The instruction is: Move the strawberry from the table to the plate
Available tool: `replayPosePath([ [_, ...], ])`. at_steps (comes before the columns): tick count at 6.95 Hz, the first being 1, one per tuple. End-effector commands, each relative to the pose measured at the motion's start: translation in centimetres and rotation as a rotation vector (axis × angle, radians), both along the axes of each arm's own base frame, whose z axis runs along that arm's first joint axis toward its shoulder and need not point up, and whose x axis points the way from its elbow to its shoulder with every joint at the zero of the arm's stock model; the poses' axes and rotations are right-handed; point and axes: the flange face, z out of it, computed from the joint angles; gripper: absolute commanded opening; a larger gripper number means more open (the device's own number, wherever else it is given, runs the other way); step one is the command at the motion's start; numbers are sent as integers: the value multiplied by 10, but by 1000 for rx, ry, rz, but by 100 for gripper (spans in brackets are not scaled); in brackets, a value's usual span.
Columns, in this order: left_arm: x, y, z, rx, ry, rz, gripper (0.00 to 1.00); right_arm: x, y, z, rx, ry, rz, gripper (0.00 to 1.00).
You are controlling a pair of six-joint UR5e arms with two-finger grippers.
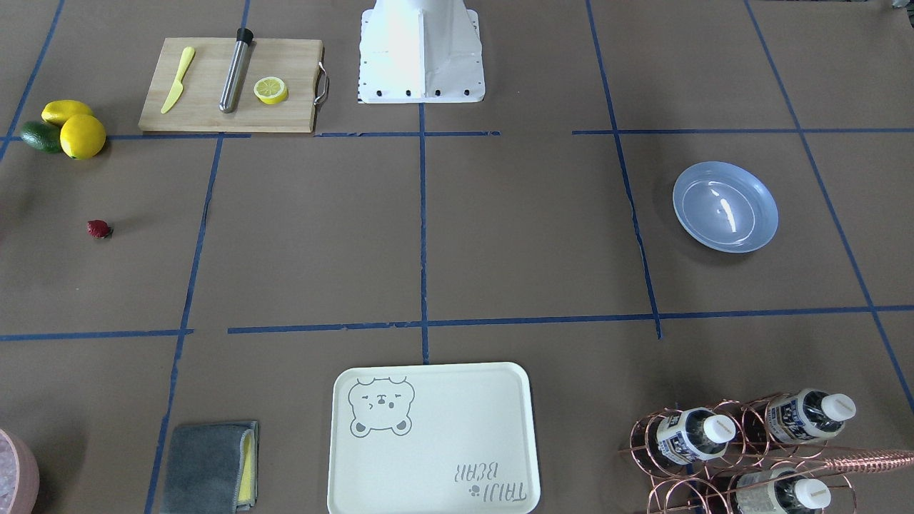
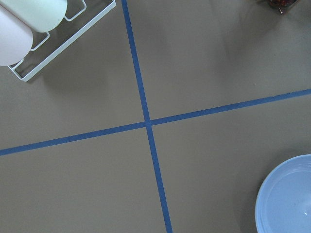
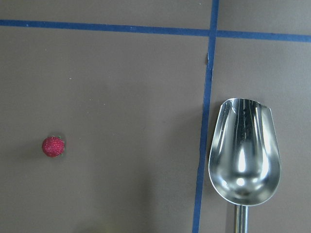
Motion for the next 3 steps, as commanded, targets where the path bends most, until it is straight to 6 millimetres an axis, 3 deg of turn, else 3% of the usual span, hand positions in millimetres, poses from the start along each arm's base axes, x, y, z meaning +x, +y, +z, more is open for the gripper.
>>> replayPosePath([
  [1, 2, 9, 1, 78, 6, 8, 100, -1, -1, 1, 45, -10, 2, 100],
  [2, 23, 11, -1, 107, 58, 60, 100, -1, 1, 2, 37, -22, 3, 100],
  [3, 75, 10, -1, 100, 89, 173, 100, -2, 7, 6, 26, -30, 2, 100],
])
